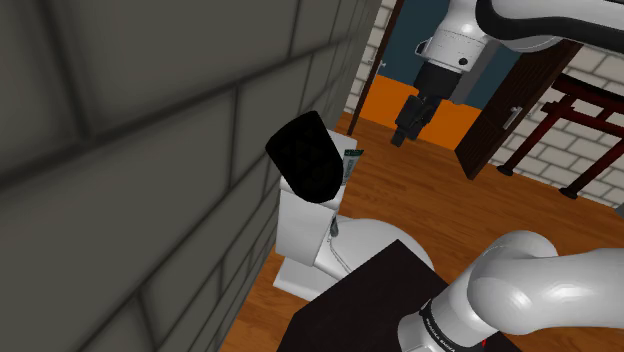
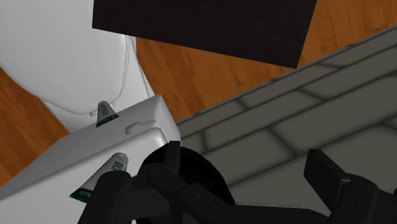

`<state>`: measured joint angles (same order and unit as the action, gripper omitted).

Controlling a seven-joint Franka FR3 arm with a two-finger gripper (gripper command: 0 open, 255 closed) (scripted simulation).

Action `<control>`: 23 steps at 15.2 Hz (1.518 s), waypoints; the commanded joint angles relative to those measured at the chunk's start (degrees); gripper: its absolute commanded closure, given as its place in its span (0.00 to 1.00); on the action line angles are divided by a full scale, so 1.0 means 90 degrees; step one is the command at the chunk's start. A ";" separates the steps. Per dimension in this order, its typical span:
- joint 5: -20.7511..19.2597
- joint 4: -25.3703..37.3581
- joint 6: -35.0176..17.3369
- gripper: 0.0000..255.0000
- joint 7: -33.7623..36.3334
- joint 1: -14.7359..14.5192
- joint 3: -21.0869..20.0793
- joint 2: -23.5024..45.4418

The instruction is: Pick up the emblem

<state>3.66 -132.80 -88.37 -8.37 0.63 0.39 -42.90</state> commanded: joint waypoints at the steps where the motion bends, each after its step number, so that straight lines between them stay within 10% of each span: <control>1: 0.0000 0.0000 0.0000 0.00 0.0000 0.0000 0.0000 0.0000; 14: 0.1097 0.2945 0.0140 0.00 -0.4966 -0.0909 0.2020 0.3986; 23: 0.2532 0.6855 0.1976 0.00 -0.7579 -0.0470 0.1922 0.7430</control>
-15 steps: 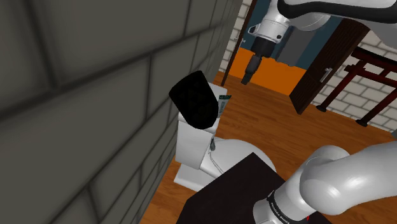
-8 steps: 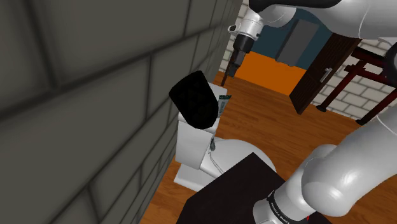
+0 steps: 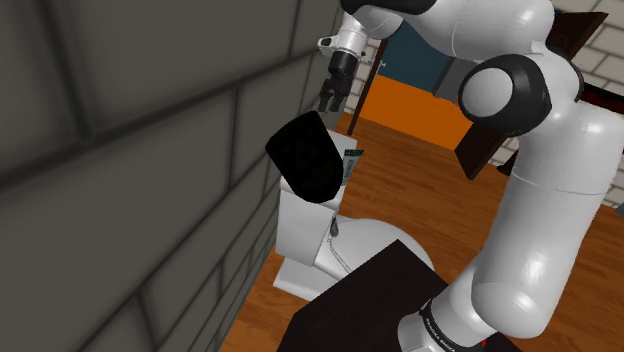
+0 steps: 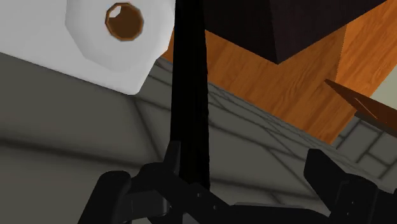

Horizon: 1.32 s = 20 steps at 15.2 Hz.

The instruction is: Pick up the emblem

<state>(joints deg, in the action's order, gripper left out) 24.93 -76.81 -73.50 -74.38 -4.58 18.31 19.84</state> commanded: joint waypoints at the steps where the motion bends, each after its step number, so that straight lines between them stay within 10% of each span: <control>1: 0.0309 0.1252 0.0613 0.00 -0.0406 0.0221 -0.0171 0.0896; 11: 0.0313 0.0855 0.0157 0.00 -0.0762 0.0134 -0.0185 0.1076; 12: 0.0342 0.1059 0.0232 1.00 -0.0774 0.0196 -0.0190 0.1217; 20: 0.0230 0.0398 -0.0065 1.00 -0.0874 0.0067 -0.0155 0.0865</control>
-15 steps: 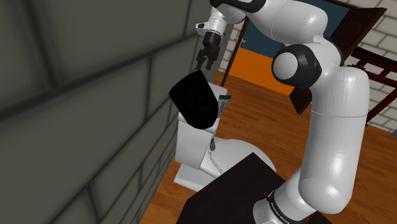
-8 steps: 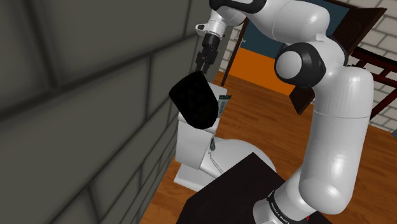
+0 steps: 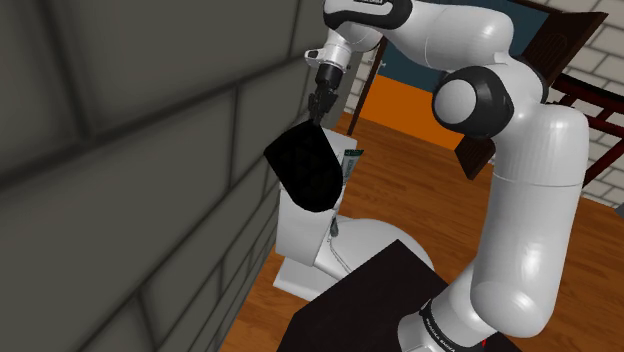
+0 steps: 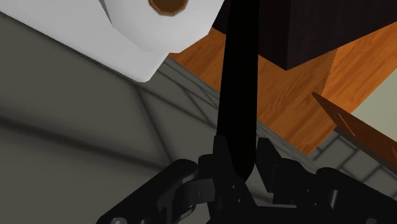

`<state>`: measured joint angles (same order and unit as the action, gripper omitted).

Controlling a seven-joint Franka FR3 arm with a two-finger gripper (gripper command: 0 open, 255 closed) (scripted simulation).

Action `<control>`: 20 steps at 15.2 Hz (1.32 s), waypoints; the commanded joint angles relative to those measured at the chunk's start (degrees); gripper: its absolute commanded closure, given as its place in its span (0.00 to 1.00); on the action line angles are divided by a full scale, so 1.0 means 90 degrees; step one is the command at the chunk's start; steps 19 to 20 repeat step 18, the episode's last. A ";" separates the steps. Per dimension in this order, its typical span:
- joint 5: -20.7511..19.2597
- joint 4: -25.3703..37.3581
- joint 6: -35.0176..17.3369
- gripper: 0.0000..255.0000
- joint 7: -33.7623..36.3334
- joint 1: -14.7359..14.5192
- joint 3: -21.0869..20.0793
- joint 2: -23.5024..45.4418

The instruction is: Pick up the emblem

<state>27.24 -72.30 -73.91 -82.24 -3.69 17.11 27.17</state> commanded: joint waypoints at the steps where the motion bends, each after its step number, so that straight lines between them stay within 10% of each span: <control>1: 0.0059 0.0354 0.0203 1.00 0.0110 0.0031 -0.0045 0.0262; 20: 0.0255 0.2472 0.1658 1.00 0.0787 0.0578 -0.0421 0.0750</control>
